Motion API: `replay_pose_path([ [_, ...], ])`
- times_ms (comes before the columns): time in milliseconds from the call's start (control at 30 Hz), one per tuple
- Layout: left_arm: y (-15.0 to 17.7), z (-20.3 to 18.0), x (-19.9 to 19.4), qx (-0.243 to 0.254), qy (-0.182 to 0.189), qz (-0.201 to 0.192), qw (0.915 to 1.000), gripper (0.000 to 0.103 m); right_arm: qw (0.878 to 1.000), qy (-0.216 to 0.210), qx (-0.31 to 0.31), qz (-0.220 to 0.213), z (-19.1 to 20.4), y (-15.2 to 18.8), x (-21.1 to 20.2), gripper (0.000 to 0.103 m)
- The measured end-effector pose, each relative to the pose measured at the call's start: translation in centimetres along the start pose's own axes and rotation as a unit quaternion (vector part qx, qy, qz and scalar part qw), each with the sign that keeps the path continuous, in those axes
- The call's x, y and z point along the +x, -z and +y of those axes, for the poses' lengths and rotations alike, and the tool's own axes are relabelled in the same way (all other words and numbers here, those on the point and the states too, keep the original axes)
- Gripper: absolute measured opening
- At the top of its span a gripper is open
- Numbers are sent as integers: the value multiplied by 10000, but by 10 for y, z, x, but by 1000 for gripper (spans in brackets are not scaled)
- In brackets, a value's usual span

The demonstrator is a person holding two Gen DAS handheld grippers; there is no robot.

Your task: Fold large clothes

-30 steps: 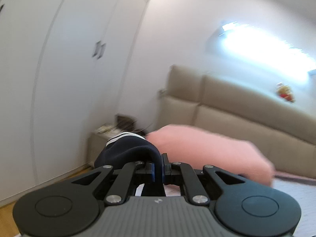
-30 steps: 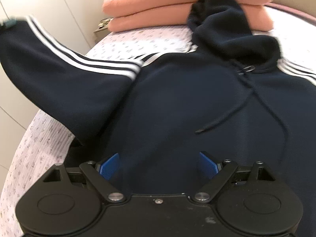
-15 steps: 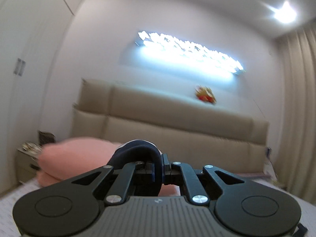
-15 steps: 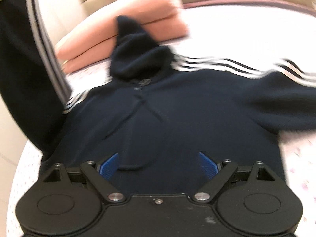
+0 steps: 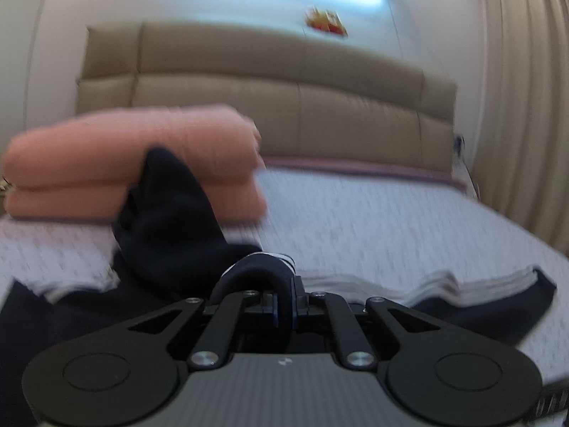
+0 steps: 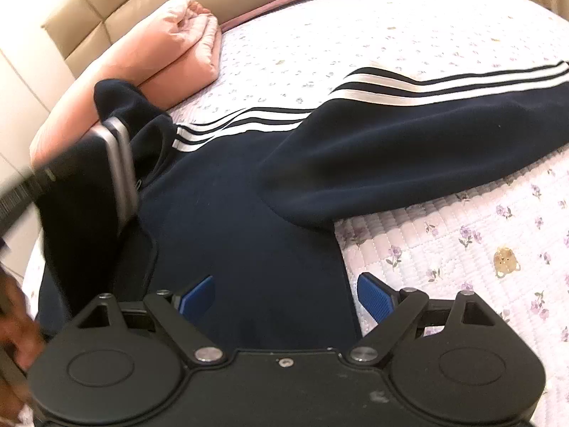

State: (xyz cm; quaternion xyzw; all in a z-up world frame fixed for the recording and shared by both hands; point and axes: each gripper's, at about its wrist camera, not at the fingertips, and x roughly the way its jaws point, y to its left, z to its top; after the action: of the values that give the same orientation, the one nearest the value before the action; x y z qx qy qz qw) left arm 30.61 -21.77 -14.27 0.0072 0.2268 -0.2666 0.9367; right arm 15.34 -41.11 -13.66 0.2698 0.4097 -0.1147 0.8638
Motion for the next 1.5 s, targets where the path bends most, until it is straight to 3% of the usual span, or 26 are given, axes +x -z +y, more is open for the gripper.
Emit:
replay_pose_path([
  [67, 7, -4, 8, 94, 219, 312, 9992, 16, 10000, -17, 28, -15, 0, -1, 1, 102],
  [133, 22, -7, 12, 141, 526, 755, 9957, 31, 10000, 0, 27, -42, 2, -3, 0, 102],
  [167, 27, -2, 12, 41, 721, 1042, 9919, 43, 10000, -11, 24, -49, 4, -4, 0, 102],
  [300, 51, 17, 11, -683, 1281, 1939, 9702, 66, 9998, -150, 38, -118, 14, -16, 3, 102],
  [400, 60, 43, -15, -1044, 1676, 2039, 9589, 78, 9994, -226, -143, -225, 28, -26, 2, 102],
  [467, 62, 70, -33, -1168, 1699, 1987, 9581, 83, 9978, -262, -575, -199, 50, -32, 6, 102],
  [567, 55, 122, -55, -1353, 1171, 1814, 9670, 84, 9890, -294, -1449, -93, 94, -34, 15, 103],
  [633, 49, 165, -61, -1565, 502, 1567, 9739, 85, 9750, -195, -2202, -209, 127, -27, 28, 102],
  [700, 43, 202, -56, -1815, -32, 1442, 9728, 87, 9545, 54, -2967, -296, 157, -16, 46, 102],
  [767, 36, 235, -39, -1874, -545, 1599, 9676, 87, 9308, 356, -3630, -242, 180, -4, 72, 102],
  [867, 38, 270, -18, -2224, -915, 1734, 9550, 83, 9059, 803, -4154, -198, 191, 12, 104, 103],
  [967, 35, 284, 0, -2436, -1044, 1629, 9504, 84, 9046, 773, -4164, -476, 185, 12, 101, 103],
  [1133, 29, 289, 34, -2075, -1480, 1762, 9508, 82, 9342, 568, -3513, -237, 171, 1, 103, 102],
  [1167, 30, 288, 35, -2037, -1533, 1643, 9529, 69, 9381, 482, -3426, -183, 169, -3, 104, 100],
  [1200, 30, 288, 34, -1954, -1601, 1440, 9568, 29, 9427, 362, -3308, -228, 165, -6, 102, 71],
  [1233, 26, 289, 35, -1911, -1613, 1374, 9584, 18, 9462, 307, -3196, -393, 163, -7, 95, 28],
  [1267, 23, 291, 30, -1972, -1551, 1274, 9596, 14, 9499, 254, -3051, -624, 159, -8, 86, 15],
  [1333, 23, 292, 22, -2023, -1548, 949, 9623, 10, 9539, 117, -2806, -1062, 153, -11, 65, 13],
  [1367, 23, 292, 14, -2084, -1543, 702, 9632, 9, 9563, -164, -2546, -1425, 146, -14, 47, 13],
  [1433, 29, 296, 8, -2354, -1586, 519, 9575, 9, 9598, -766, -1738, -2068, 122, -21, 8, 13],
  [1500, 37, 304, 5, -2675, -1594, 497, 9490, 8, 9580, -1239, -823, -2450, 90, -26, -17, 13],
])
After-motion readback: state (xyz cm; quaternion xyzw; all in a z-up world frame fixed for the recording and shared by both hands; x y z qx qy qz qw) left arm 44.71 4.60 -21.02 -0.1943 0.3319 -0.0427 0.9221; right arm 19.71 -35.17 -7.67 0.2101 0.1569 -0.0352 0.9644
